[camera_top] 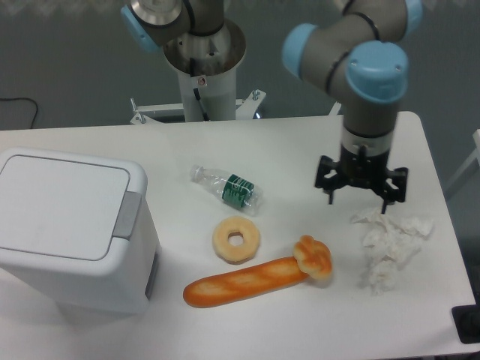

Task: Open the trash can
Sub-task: 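Move the gripper across the table toward the white trash bin lid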

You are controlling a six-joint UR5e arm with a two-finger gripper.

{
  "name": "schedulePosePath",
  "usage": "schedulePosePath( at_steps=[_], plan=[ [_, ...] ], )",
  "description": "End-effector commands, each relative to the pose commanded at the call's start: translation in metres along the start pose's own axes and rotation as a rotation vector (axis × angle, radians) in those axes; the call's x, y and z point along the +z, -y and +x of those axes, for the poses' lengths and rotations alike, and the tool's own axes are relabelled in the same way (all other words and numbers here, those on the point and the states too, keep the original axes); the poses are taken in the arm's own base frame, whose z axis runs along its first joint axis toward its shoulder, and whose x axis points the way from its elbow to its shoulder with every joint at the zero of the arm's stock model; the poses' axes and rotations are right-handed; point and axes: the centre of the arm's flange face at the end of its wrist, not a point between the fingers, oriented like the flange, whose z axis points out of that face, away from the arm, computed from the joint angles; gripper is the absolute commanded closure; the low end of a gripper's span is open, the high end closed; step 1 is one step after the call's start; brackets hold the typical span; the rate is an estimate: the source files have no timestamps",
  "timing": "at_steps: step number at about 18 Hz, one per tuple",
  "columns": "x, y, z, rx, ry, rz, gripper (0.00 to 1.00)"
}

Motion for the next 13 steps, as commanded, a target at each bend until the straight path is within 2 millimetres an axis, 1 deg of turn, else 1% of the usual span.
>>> schedulePosePath(
  at_steps=[1,2,3,4,6,7,10,13],
  plan=[
    [-0.011,0.004,0.009,-0.022,-0.008,0.027,0.44],
    [-0.020,0.007,0.017,-0.045,-0.011,0.044,0.63],
    [-0.027,0.013,0.030,-0.056,-0.019,0.059,0.79],
    [-0.034,0.019,0.047,-0.055,-0.026,0.074,0.90],
    [-0.046,0.028,0.072,-0.086,-0.035,0.094,0.96],
    [-0.052,0.033,0.085,-0.116,-0.044,0.107,0.96],
    [-0.061,0.047,0.115,-0.209,-0.094,0.143,0.99],
    [-0.064,0.057,0.145,-0.226,-0.162,0.162,1.00]
  ],
)
